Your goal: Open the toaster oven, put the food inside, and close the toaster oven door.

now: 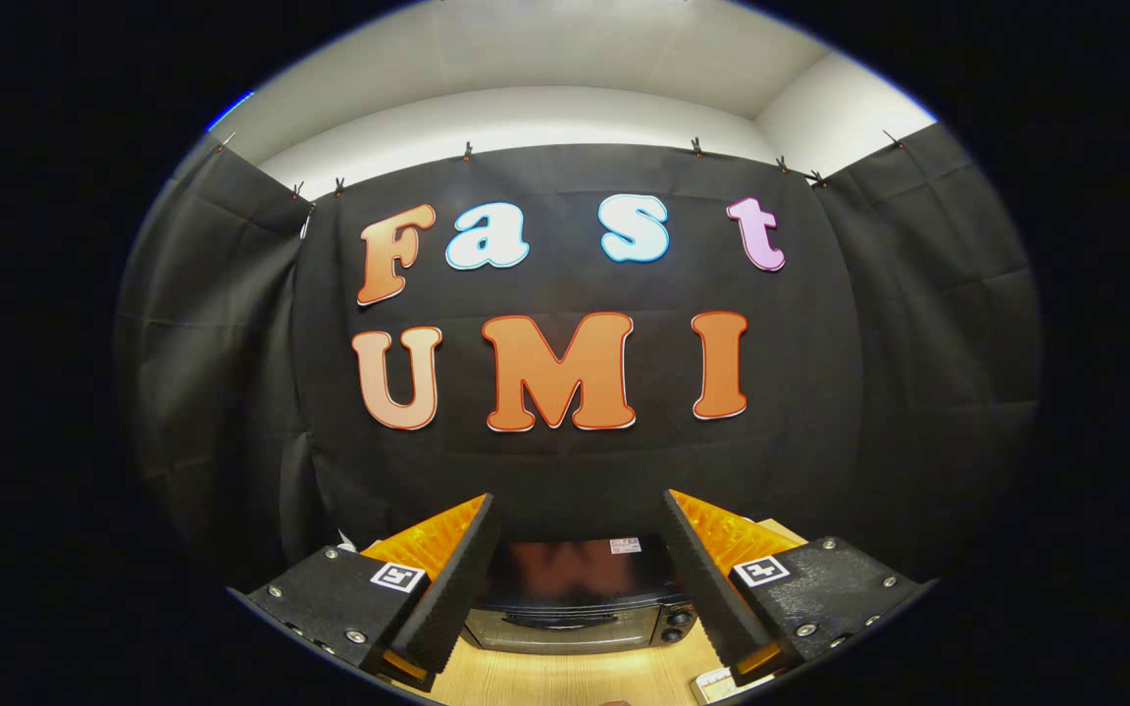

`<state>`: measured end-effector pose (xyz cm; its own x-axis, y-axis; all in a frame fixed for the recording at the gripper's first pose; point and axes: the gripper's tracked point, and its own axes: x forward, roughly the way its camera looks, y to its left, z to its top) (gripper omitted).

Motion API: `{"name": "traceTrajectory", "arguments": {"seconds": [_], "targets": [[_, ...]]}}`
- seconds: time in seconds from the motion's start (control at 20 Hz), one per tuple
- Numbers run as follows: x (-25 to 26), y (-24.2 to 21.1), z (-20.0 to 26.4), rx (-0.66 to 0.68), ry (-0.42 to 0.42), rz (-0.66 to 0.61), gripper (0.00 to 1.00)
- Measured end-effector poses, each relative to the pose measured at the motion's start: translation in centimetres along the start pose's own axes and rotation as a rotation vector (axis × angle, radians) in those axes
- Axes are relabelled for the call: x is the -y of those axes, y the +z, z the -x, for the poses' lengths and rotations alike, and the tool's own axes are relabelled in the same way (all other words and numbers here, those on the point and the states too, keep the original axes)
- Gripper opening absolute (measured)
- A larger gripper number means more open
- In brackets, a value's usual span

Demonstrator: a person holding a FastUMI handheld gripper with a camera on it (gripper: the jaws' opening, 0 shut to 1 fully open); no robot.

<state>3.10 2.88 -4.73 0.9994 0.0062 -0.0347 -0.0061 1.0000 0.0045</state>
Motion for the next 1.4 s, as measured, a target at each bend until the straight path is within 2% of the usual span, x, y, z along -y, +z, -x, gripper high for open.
{"name": "traceTrajectory", "arguments": {"seconds": [0.35, 0.55, 0.7, 0.9, 1.1, 1.2, 1.4], "targets": [[-0.6, -8.0, -5.3, -0.064, -0.002, -0.031, 0.98], [-1.4, -13.1, -8.5, -0.1, 0.016, 0.042, 0.99], [-2.0, -18.2, -9.9, -0.188, 0.032, 0.129, 0.99], [-2.3, -22.4, -10.5, -0.274, 0.043, 0.128, 0.99], [-2.2, -24.8, -9.7, -0.331, 0.046, 0.135, 0.99], [-2.0, -24.9, -9.8, -0.364, 0.034, 0.077, 0.99], [-1.9, -25.2, -8.1, -0.354, 0.034, 0.071, 0.99]]}}
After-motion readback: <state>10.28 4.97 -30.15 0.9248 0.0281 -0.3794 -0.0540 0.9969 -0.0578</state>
